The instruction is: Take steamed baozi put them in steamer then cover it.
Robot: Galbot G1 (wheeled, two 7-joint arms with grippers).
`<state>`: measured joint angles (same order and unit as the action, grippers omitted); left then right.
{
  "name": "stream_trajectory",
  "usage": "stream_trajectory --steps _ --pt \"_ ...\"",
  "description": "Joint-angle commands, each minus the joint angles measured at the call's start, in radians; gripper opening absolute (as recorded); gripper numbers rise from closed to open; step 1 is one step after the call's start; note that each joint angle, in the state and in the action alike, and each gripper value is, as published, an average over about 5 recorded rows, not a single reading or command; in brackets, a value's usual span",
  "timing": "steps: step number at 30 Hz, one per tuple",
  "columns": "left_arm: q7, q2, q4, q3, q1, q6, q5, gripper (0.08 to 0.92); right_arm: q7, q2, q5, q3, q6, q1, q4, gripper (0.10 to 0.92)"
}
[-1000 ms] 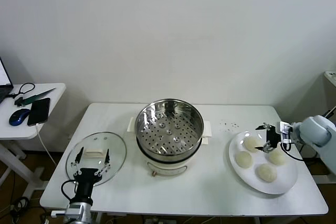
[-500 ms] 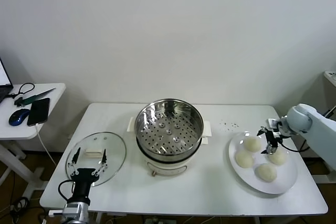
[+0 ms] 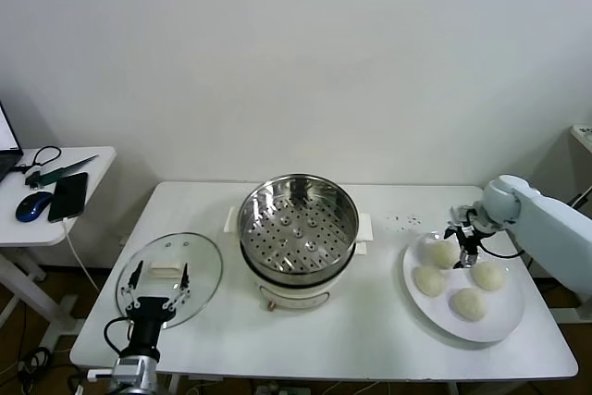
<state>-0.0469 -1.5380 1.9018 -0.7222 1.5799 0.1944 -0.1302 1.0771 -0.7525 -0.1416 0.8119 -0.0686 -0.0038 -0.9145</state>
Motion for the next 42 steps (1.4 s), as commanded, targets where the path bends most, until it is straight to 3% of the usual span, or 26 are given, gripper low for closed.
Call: stream_trajectory --steps 1,12,21,28,35,42 --pt "0.0 0.001 -0.004 -0.001 -0.001 0.001 -0.001 0.823 0.008 -0.036 -0.015 0.029 0.008 0.024 0.037 0.821" --pt "0.001 0.002 -0.003 -0.001 0.002 0.002 0.0 0.823 0.017 -0.035 -0.013 0.053 0.009 0.046 0.04 0.659" --pt "0.001 0.006 -0.003 -0.006 0.011 0.006 0.005 0.823 0.016 0.0 0.027 0.081 0.023 0.094 -0.026 0.636" --pt "0.002 0.01 -0.001 -0.006 0.019 0.01 0.009 0.823 0.03 0.022 0.107 0.28 0.127 0.36 -0.175 0.63" --pt "0.001 0.016 0.012 -0.008 0.031 0.008 0.018 0.823 0.053 -0.063 0.089 0.474 0.266 0.648 -0.288 0.628" --pt "0.001 0.022 0.016 -0.007 0.039 0.009 0.023 0.823 0.054 -0.193 0.015 0.485 0.382 0.762 -0.324 0.633"
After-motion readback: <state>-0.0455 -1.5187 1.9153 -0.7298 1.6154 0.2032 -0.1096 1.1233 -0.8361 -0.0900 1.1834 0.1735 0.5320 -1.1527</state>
